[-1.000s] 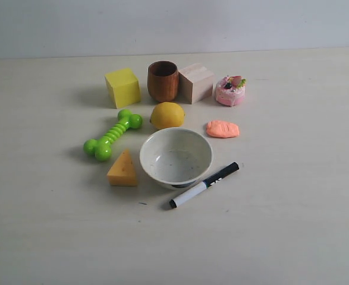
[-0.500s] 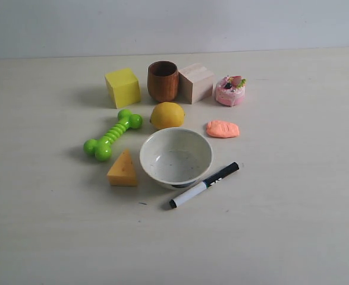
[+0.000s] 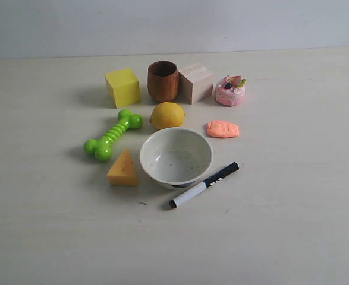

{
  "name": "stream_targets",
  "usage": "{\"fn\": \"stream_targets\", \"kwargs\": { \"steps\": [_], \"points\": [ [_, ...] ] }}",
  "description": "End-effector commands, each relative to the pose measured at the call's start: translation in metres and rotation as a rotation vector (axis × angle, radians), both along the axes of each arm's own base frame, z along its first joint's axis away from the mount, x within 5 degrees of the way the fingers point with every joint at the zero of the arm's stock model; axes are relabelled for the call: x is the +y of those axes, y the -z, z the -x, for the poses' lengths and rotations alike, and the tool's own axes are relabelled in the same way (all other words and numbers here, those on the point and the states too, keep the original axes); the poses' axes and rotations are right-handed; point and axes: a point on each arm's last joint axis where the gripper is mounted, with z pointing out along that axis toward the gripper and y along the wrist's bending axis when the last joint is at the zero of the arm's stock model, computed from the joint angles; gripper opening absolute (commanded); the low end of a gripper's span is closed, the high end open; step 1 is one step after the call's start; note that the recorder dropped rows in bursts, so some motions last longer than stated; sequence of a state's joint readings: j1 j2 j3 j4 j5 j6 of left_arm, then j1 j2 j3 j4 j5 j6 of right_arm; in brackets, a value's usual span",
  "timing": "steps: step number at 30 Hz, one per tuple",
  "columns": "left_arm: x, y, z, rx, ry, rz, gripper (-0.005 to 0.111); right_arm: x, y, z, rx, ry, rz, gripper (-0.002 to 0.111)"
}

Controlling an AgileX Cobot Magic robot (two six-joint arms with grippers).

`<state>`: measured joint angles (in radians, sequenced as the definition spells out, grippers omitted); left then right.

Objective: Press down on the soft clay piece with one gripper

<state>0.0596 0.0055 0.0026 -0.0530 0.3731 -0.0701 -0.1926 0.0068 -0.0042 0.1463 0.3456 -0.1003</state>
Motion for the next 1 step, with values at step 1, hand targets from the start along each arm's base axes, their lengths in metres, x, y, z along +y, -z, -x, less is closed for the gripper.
{"fn": "stream_targets", "kwargs": {
  "steps": [1],
  "points": [
    [-0.0002, -0.0020, 0.0001, -0.019, -0.001, 0.011, 0.000, -0.0001, 0.0010, 0.0003, -0.004, 0.004, -0.001, 0.001]
  ]
}}
